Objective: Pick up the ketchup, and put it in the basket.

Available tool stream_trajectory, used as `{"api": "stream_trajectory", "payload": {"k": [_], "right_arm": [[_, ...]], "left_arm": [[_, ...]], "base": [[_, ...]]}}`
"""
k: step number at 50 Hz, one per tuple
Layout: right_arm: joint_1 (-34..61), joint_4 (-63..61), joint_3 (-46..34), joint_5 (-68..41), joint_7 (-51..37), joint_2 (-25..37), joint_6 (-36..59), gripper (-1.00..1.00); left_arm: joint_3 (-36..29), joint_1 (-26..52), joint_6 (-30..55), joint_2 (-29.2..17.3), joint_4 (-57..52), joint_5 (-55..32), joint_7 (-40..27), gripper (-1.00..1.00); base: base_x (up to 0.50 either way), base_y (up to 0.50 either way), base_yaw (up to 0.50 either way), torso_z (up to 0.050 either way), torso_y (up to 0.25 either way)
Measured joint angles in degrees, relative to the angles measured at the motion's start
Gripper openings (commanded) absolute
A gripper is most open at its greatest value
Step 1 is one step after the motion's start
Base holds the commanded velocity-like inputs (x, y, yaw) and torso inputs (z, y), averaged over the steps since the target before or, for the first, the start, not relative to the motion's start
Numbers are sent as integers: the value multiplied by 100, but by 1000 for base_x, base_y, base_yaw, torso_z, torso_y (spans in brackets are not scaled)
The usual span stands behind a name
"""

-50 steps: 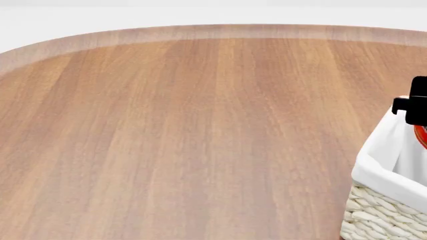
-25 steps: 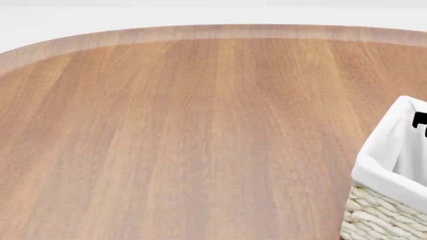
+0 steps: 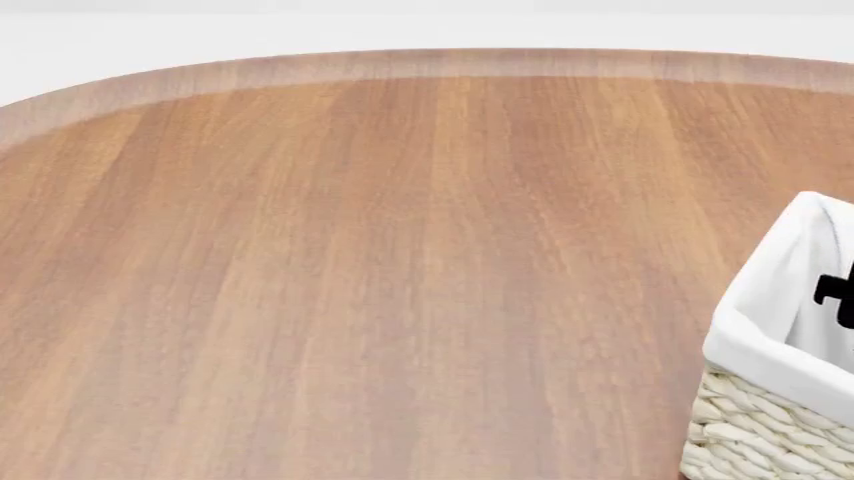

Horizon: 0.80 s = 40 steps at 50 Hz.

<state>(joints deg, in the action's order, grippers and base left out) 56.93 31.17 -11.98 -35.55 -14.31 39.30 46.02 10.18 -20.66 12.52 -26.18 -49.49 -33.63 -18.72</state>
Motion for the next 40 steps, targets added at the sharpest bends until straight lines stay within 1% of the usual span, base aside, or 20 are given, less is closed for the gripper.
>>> {"api": "stream_trajectory", "payload": {"k": [12,22,23,40], "right_arm": [[44,167,-18,45,46,-28,-105,-100],[-25,59,18,21,-10,-24,-109,-100],[-24,59,14,27,-13,-25,-114,100],[58,-64,35,143,8,-42,-272,100]], "left_arm": [[-12,-7,0,-29,1,-3,-16,100],[-29,17,14,-53,1,-13,-42,100],[-31,20,16,-55,2,-14,-44,100],[-62,47,13,-81,17,-27,-71,100]], "base": [[0,0,0,0,1],[0,0,0,0,0],[0,0,0,0,0],[0,0,0,0,0]]}}
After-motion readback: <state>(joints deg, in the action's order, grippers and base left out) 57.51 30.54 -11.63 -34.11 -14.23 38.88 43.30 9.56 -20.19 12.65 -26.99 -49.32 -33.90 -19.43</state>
